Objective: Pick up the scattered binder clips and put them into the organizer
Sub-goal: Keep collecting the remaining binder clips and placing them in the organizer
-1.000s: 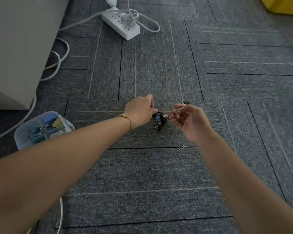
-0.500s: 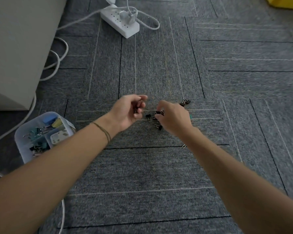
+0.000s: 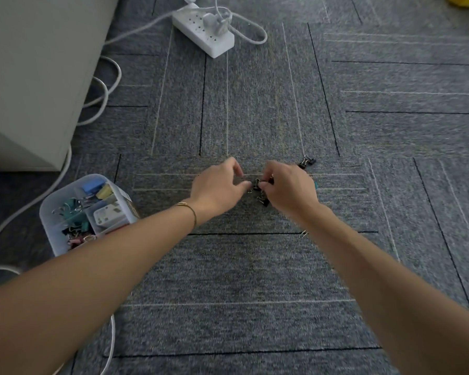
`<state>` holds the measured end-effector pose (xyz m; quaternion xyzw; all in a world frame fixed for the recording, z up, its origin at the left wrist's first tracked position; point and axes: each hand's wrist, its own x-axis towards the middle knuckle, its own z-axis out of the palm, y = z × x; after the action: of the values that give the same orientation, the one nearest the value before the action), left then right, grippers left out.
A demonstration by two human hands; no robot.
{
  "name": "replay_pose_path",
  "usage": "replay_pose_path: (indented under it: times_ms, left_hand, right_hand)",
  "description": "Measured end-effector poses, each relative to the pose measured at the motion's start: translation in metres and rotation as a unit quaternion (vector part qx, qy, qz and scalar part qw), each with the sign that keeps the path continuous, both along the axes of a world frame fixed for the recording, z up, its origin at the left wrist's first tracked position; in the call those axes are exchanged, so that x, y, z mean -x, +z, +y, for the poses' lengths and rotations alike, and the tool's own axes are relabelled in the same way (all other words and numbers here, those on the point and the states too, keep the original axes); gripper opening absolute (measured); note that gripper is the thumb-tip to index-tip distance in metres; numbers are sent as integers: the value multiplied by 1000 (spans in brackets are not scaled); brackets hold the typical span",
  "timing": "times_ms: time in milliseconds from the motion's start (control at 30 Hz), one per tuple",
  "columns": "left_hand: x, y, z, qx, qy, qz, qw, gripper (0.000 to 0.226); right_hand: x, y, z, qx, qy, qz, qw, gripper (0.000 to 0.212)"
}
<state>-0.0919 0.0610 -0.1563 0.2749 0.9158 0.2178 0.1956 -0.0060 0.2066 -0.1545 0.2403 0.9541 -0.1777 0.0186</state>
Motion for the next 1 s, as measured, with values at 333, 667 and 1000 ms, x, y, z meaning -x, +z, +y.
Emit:
replay_pose_path:
  times_ms: [333, 667, 1000]
  left_hand:
    - [-2, -3, 4, 67, -122, 118, 983, 25]
    - [-5, 13, -9, -396, 155, -582, 693, 31]
    - [-8, 7, 18, -75, 106, -170, 977, 46]
  right_hand:
    - [-23, -4, 2, -40, 13, -27, 999, 24]
    - [-24, -10, -4, -65, 5, 7, 998, 14]
    - [-20, -7, 4, 76, -98, 58, 991, 25]
